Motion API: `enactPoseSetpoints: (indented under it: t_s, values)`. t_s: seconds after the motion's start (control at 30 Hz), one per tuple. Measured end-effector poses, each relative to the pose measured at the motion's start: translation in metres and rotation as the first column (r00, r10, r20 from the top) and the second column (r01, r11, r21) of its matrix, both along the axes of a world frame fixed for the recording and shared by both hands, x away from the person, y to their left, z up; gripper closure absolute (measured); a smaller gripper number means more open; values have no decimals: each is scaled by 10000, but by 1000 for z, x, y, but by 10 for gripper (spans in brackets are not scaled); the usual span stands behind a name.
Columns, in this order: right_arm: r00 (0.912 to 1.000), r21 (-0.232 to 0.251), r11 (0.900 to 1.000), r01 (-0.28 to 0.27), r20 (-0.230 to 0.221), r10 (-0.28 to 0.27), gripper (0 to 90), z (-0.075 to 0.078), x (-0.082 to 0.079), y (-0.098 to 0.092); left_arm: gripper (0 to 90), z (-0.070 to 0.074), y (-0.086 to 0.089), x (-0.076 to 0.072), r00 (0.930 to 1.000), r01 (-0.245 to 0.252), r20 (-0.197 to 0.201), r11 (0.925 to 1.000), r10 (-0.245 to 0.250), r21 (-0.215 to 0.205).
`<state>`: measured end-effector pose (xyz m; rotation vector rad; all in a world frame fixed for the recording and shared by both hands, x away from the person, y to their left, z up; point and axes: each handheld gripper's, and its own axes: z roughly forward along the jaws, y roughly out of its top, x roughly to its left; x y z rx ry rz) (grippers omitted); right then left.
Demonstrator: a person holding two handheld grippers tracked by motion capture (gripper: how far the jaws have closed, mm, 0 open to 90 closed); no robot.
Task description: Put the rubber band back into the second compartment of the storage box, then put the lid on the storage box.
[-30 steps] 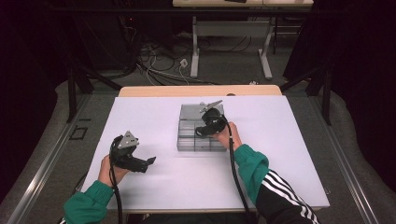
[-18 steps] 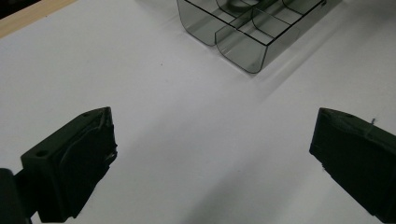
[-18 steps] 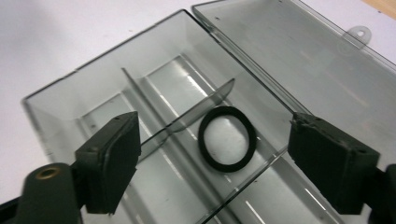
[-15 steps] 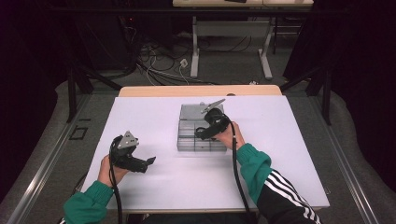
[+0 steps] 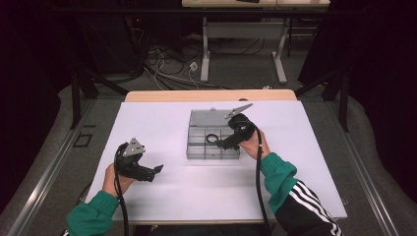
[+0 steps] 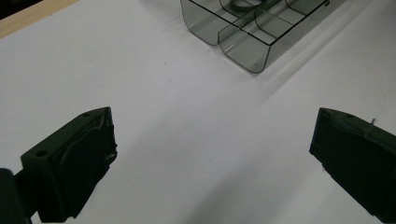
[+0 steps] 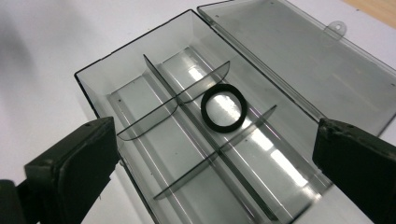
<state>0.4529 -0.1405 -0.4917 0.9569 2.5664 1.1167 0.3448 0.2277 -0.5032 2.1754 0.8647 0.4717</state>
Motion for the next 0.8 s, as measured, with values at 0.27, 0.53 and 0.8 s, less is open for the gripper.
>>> enactPoseSetpoints:
  t_s: [0.27,0.53,0.8]
  values:
    - [10000,30,10000,50,-76,-50,0,7,-10,-14,1,0,-2,-1,10000,56,7,10000,-56,-7]
    - [9999,197,9997,156,13,-156,0,6,-18,-22,1,2,-6,-4,9997,61,240,10000,-63,66]
    - [9997,46,9997,233,32,-233,0,5,-19,-33,1,-1,-20,5,9996,249,121,9997,-249,-17]
